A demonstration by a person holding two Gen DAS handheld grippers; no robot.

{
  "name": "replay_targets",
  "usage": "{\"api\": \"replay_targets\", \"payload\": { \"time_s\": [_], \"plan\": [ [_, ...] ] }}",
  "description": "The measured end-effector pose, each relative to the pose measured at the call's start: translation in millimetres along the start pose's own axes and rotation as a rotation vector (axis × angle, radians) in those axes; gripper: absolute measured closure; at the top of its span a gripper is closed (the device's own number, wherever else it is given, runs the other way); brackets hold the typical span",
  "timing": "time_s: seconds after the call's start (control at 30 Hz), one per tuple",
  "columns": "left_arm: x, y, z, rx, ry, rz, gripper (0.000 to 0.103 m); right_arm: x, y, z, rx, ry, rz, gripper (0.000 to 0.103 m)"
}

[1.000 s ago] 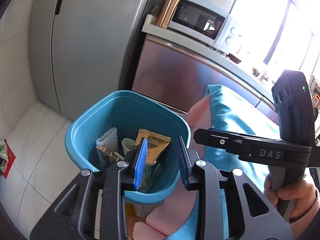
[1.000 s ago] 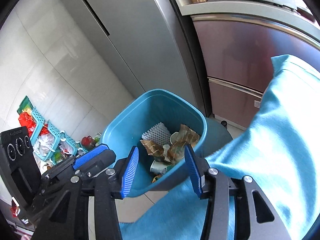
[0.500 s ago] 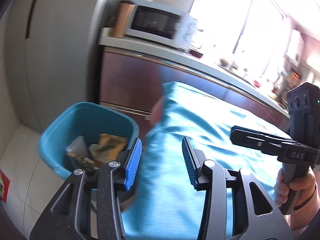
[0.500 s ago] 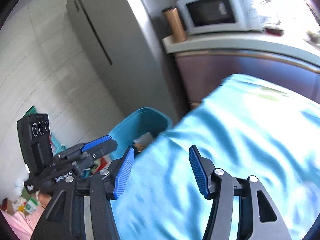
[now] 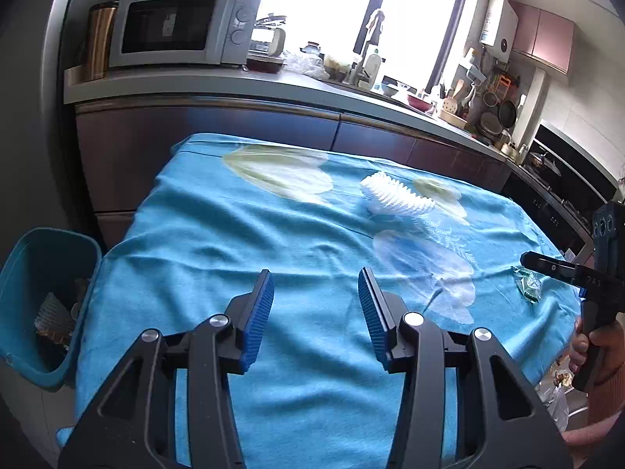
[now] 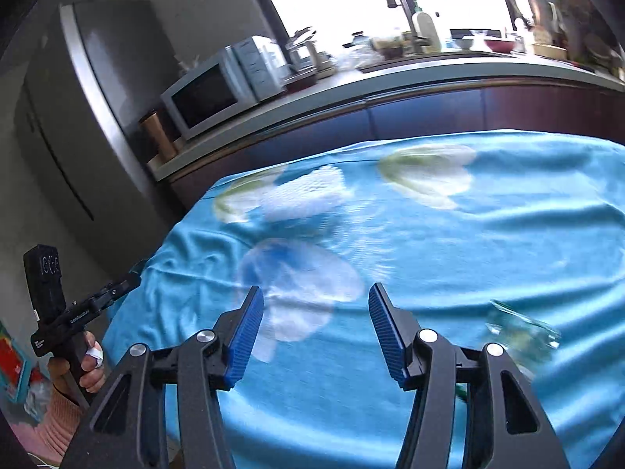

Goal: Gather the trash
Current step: 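Withdraw both open tools from the bin back over the table, then grasp the clear barcode wrapper with the right tool while the left tool grasps the white foam net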

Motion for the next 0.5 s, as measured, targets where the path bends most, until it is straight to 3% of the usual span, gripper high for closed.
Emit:
{"api": "replay_targets", "payload": {
  "time_s": [0.27, 0.5],
  "plan": [
    [41.9, -27.5, 26.0, 0.035, 0.035, -0.052, 0.056, -35.4, -91.5, 3.1, 0.171, -0.069, -0.162, 0.048],
    [65.5, -38.7, 41.3, 0.055, 0.060, -0.058, 0.056, -23.3, -111.2, -10.8, 0.258, -0.018, -0.119, 0.048]
  ]
}}
Point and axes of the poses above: each gripper's, at about its wrist camera, not at the fingertips, and x roughly the way its jaws point, y to its left, z to its top, the point moved 2 cm from there along x, roughly the way its jaws point, and after that the axes turned 13 degrees about x, right-handed, at the moved point
